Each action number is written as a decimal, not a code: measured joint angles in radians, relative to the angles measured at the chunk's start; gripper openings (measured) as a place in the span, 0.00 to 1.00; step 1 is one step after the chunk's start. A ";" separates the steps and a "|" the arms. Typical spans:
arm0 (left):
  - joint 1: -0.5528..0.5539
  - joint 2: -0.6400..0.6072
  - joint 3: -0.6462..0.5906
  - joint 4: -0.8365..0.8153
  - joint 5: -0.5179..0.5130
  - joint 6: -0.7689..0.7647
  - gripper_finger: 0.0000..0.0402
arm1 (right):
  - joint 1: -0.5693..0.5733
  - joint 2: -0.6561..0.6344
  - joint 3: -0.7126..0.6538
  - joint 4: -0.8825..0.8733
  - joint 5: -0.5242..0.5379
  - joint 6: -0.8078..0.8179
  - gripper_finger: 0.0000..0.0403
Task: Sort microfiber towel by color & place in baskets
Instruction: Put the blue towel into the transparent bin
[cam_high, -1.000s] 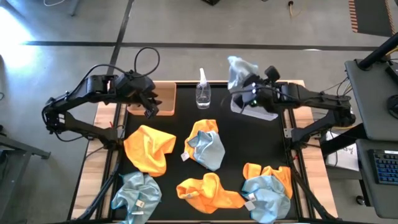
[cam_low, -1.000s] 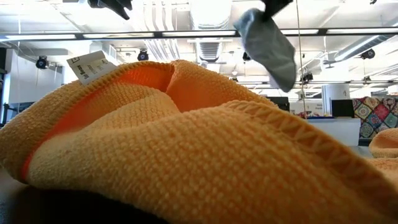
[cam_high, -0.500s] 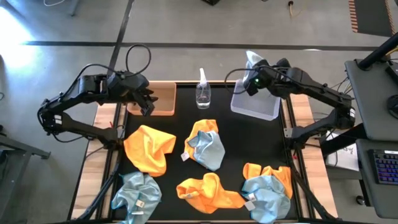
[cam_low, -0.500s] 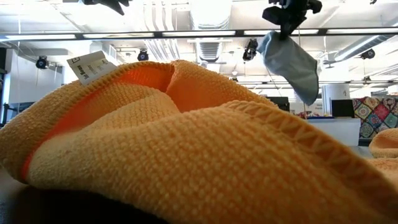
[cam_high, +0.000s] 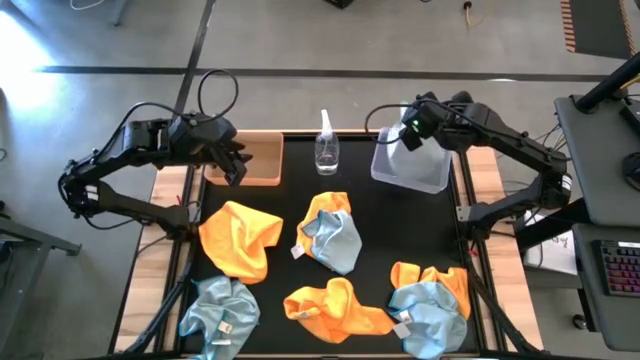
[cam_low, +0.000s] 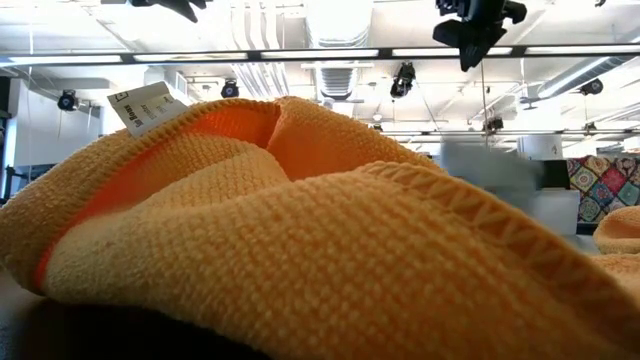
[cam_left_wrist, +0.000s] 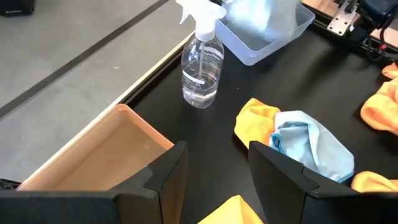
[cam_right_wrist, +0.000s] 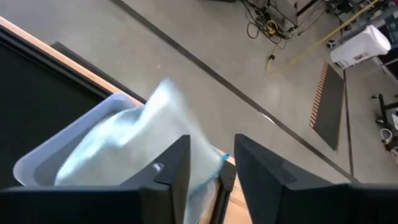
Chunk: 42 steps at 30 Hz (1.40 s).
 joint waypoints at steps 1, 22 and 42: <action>0.000 0.000 0.000 0.000 0.000 0.000 0.39 | -0.003 0.000 0.000 -0.006 0.000 -0.001 0.32; 0.000 0.000 0.000 0.000 -0.014 0.000 0.39 | 0.072 -0.022 -0.001 0.654 -1.023 -0.155 0.35; 0.000 0.000 0.000 0.000 -0.014 0.056 0.39 | 0.233 -0.040 -0.001 1.031 -1.320 -0.109 0.27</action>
